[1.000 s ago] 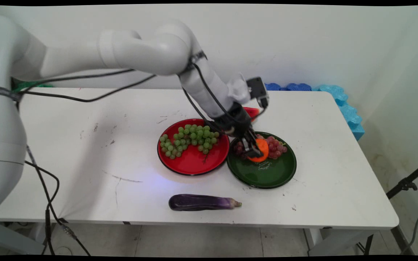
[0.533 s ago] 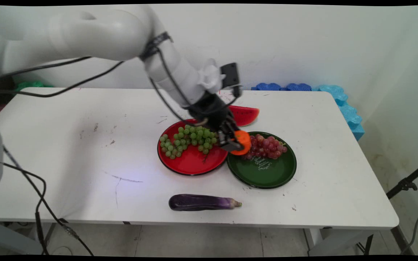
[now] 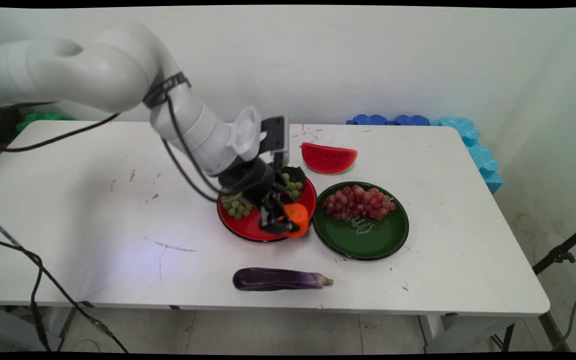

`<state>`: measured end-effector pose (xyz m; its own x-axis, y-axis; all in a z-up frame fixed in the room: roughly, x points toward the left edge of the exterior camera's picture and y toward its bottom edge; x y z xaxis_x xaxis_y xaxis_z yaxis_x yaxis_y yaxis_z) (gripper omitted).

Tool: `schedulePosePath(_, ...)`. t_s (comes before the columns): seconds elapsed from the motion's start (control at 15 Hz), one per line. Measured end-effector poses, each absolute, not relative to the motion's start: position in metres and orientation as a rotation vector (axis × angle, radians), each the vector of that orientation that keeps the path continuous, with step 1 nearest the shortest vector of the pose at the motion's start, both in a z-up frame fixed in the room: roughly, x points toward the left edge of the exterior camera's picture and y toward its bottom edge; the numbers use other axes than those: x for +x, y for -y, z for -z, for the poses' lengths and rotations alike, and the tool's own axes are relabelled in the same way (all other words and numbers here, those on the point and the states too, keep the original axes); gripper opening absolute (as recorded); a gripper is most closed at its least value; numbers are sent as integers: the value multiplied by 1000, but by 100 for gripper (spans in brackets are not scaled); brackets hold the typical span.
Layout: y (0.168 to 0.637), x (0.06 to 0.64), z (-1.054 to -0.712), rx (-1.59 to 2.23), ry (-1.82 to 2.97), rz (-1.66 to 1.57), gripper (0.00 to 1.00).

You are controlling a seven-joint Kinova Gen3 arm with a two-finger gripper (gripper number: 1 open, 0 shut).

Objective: Place the picked object on the table

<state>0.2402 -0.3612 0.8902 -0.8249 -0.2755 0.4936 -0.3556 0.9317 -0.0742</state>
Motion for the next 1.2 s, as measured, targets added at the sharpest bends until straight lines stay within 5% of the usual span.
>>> schedulePosePath(1.07,343,232,-797,456,2554,-218,0)
schedulePosePath(1.13,342,232,-796,457,2546,-219,100)
schedulePosePath(1.2,342,231,-795,456,2538,-217,100)
